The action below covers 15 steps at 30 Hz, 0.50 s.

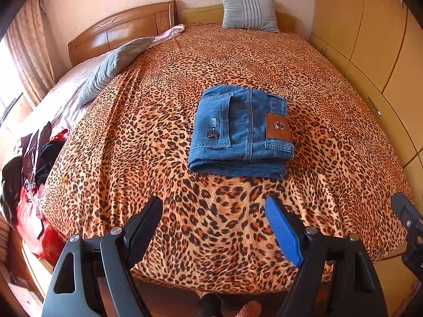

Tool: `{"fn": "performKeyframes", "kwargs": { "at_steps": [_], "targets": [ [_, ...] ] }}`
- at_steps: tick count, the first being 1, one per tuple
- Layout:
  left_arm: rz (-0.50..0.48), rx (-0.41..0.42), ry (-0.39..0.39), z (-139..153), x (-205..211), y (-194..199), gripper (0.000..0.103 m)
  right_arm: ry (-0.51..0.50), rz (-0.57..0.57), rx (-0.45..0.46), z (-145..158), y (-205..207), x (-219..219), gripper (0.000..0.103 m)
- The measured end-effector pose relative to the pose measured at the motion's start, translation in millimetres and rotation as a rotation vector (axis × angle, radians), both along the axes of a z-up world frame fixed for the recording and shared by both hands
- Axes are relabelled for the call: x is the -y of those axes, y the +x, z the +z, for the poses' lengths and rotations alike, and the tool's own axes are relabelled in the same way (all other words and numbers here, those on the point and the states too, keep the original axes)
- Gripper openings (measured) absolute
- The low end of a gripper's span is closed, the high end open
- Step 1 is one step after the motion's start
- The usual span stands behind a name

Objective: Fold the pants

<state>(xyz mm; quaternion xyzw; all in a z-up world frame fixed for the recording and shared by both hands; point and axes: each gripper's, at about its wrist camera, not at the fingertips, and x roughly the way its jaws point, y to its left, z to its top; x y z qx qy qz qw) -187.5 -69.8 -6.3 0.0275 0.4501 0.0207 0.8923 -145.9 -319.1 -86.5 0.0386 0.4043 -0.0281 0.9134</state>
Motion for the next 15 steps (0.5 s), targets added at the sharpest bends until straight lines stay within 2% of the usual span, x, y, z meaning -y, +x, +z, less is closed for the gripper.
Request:
{"fn": "performKeyframes", "kwargs": {
  "at_steps": [15],
  "targets": [
    [-0.020, -0.002, -0.012, 0.5, 7.3, -3.0, 0.080, 0.006, -0.007, -0.023, -4.9, -2.0, 4.9, 0.103]
  ]
}}
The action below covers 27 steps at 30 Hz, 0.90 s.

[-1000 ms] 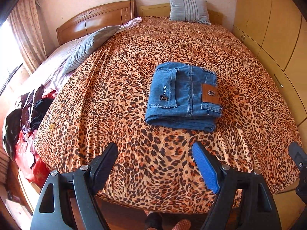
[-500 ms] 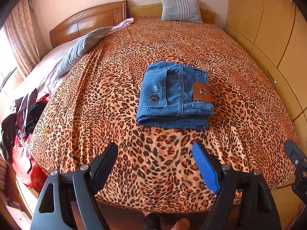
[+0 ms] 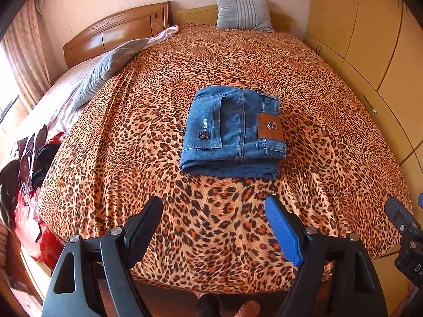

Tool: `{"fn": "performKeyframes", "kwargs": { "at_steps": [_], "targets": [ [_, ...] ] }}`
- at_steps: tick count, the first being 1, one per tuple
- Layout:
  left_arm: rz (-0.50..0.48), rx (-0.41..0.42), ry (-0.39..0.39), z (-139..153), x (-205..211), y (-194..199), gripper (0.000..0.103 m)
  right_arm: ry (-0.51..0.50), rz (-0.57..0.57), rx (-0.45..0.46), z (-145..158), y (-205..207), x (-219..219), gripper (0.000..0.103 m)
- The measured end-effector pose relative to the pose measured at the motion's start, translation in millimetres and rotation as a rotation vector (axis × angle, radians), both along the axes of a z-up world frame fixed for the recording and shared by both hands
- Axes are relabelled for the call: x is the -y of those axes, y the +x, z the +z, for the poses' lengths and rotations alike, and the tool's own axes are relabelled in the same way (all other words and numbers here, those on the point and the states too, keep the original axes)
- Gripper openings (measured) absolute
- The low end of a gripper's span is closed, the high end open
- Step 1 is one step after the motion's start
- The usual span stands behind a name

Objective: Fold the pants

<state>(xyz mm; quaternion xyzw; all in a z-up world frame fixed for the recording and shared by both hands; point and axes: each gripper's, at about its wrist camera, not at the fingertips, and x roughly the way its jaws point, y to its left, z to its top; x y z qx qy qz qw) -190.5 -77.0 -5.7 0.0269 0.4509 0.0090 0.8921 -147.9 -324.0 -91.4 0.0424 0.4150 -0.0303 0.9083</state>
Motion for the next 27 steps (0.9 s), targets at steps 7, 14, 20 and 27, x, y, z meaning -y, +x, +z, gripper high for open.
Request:
{"fn": "performKeyframes", "kwargs": {
  "at_steps": [7, 14, 20, 27],
  "targets": [
    [-0.003, -0.009, -0.002, -0.8, 1.1, 1.0, 0.080, 0.001, 0.000, -0.010, -1.7, 0.7, 1.0, 0.103],
    [-0.008, -0.008, 0.002, -0.4, 3.0, 0.2, 0.080, 0.001, 0.006, -0.019, -3.2, 1.5, -0.4, 0.103],
    [-0.010, -0.016, 0.000, -1.7, 2.7, 0.2, 0.080, 0.002, 0.006, -0.020, -3.4, 1.7, -0.8, 0.103],
    [-0.008, -0.019, -0.009, -3.5, 1.6, 2.0, 0.080, 0.001, 0.007, -0.025, -5.0, 1.5, -2.4, 0.103]
  ]
}}
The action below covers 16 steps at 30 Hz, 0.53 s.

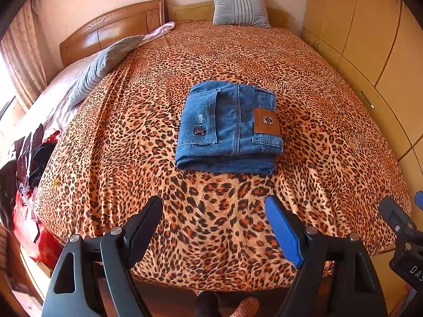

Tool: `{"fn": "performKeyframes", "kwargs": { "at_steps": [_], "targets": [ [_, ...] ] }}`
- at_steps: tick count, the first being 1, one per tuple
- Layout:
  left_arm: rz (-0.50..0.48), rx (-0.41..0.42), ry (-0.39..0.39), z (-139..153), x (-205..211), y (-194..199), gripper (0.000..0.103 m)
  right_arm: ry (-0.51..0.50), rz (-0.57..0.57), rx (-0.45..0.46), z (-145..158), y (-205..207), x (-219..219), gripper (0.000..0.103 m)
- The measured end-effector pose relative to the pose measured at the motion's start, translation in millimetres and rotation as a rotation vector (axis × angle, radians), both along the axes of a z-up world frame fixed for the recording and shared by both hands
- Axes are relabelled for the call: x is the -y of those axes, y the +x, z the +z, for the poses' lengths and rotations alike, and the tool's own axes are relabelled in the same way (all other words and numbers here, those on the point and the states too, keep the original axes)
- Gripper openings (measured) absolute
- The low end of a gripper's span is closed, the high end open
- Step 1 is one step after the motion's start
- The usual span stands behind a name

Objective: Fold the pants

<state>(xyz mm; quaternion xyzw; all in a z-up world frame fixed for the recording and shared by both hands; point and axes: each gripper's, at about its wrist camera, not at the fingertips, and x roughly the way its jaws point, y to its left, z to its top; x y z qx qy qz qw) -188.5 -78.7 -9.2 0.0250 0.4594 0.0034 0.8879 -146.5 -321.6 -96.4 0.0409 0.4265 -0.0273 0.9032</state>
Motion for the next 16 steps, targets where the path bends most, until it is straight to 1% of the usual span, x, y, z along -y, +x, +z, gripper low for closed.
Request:
{"fn": "performKeyframes", "kwargs": {
  "at_steps": [6, 9, 16],
  "targets": [
    [0.001, 0.032, -0.026, 7.9, 0.2, 0.0, 0.080, 0.000, -0.004, -0.002, -0.6, 3.4, -0.4, 0.103],
    [0.011, 0.044, -0.020, 9.0, 0.2, -1.5, 0.080, -0.001, -0.014, 0.003, 0.0, 4.8, 0.9, 0.103],
    [0.028, 0.010, -0.014, -1.6, -1.2, 2.4, 0.080, -0.008, -0.020, -0.003, -2.2, 5.8, 2.8, 0.103]
  ]
}}
